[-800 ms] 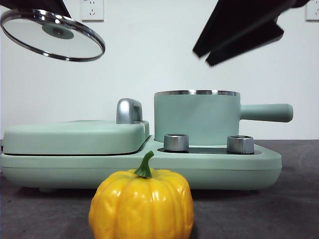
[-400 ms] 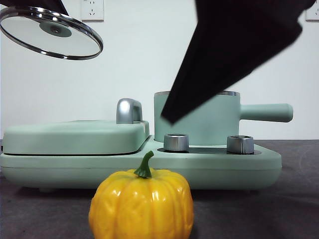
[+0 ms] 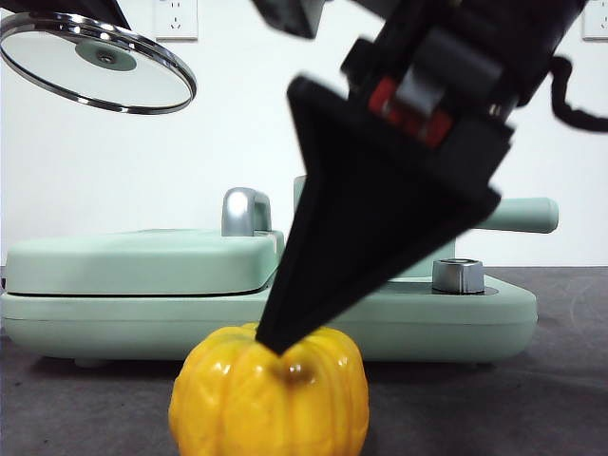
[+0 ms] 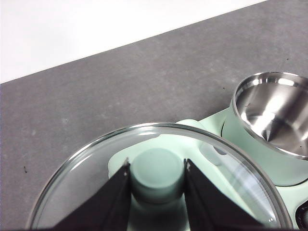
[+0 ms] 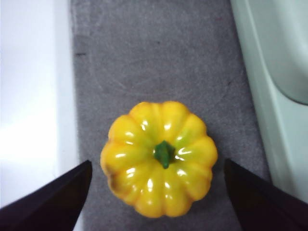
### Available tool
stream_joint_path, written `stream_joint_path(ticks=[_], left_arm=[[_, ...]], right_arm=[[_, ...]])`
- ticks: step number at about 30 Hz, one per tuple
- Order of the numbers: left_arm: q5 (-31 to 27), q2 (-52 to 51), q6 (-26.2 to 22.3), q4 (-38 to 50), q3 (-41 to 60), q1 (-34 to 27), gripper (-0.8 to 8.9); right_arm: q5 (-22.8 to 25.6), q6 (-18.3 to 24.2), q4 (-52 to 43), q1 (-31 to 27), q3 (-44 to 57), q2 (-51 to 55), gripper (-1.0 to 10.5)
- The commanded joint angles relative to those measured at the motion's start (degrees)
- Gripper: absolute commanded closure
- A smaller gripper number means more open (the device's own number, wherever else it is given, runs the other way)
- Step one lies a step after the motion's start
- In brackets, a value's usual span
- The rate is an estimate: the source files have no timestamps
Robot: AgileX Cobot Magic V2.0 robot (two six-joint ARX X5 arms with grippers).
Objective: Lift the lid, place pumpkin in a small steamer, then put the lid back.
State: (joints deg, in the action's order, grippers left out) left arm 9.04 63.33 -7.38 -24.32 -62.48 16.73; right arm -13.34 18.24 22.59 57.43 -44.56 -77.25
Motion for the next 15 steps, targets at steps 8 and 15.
stream_joint_path(ticks=[8,15], left_arm=[[0.2,-0.2,0.4,1.5,-1.0,0.1,8.03],[0.2,-0.2,0.4,1.6,-1.0,0.1,8.03]], right_arm=[[-0.1,-0.3,-1.7,0.9,-1.0,-6.1,5.2],[-0.1,-7.9,3.5,0.8,-2.5,-4.2,6.1]])
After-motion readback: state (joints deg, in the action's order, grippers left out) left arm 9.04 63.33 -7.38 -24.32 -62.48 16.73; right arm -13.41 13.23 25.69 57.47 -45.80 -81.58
